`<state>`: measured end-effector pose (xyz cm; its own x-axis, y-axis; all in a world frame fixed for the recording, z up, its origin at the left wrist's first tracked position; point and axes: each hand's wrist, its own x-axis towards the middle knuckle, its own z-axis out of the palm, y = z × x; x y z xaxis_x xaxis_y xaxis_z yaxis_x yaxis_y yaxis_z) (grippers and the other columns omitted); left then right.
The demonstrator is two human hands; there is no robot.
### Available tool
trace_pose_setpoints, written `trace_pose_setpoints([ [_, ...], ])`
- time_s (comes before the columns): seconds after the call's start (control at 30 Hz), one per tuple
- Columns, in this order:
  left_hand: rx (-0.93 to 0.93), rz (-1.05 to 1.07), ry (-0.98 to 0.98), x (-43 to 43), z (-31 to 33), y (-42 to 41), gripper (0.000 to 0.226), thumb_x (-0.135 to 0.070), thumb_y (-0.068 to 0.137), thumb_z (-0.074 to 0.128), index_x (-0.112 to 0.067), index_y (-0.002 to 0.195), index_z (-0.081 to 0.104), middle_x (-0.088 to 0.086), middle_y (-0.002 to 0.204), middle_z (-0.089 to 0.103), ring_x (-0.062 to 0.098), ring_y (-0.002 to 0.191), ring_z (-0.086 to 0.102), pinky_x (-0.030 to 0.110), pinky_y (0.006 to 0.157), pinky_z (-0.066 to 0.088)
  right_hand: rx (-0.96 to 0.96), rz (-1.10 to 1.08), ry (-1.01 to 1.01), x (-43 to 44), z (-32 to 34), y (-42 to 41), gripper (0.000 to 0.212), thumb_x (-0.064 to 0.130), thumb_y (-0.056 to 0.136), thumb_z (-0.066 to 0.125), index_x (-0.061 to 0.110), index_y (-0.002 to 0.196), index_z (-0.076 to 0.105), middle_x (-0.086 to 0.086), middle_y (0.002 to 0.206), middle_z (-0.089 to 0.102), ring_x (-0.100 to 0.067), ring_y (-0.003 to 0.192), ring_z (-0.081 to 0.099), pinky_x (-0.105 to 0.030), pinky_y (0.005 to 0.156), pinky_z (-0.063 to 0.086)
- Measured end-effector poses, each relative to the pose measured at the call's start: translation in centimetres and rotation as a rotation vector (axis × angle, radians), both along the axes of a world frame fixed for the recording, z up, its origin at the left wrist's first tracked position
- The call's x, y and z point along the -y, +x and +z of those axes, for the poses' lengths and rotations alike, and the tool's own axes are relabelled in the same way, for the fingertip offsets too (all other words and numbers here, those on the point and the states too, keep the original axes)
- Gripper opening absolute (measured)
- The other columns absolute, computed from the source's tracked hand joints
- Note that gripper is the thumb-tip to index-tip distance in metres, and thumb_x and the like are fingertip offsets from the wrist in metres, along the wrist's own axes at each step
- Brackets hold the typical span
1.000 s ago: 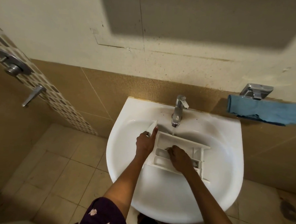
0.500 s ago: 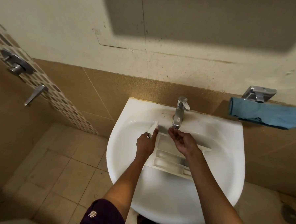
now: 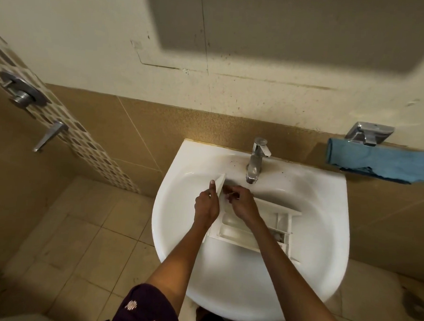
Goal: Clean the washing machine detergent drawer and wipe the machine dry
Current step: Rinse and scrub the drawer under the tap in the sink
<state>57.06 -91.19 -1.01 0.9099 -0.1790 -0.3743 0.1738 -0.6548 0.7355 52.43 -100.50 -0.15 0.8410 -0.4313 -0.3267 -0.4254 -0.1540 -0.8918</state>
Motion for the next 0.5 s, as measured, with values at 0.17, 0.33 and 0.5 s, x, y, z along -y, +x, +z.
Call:
trace_pose_setpoints([
  [0.17,0.003,-0.011,-0.003,-0.1,0.0,0.0,0.075,-0.052,0.098,0.014,0.006,0.106,0.061,0.026,0.109,0.062,0.038,0.102,0.055,0.041,0.091,0.041,-0.026,0.094,-0.293,1.2,-0.2,0.1,0.039,-0.007,0.087,0.047,0.008,0.119,0.064,-0.012,0.111,0.067,-0.025,0.106,0.061,-0.015,0.084,0.039],
  [0.33,0.015,-0.017,0.002,0.0,0.3,-0.1,0.071,-0.05,0.099,0.017,0.004,0.107,0.062,0.025,0.112,0.062,0.038,0.105,0.055,0.041,0.094,0.04,-0.02,0.329,-0.641,-0.3,-1.6,-1.0,0.051,0.001,0.09,0.046,0.017,0.139,0.044,-0.009,0.136,0.042,-0.029,0.121,0.044,-0.037,0.096,0.045],
  [0.5,-0.002,-0.024,0.009,0.1,0.3,-0.1,0.073,-0.052,0.098,0.016,0.005,0.109,0.061,0.024,0.112,0.062,0.037,0.104,0.056,0.042,0.095,0.042,-0.041,0.056,-0.79,-1.3,-3.1,-2.7,0.05,-0.004,0.078,0.057,0.007,0.126,0.056,-0.013,0.124,0.059,-0.033,0.11,0.058,-0.04,0.087,0.05],
])
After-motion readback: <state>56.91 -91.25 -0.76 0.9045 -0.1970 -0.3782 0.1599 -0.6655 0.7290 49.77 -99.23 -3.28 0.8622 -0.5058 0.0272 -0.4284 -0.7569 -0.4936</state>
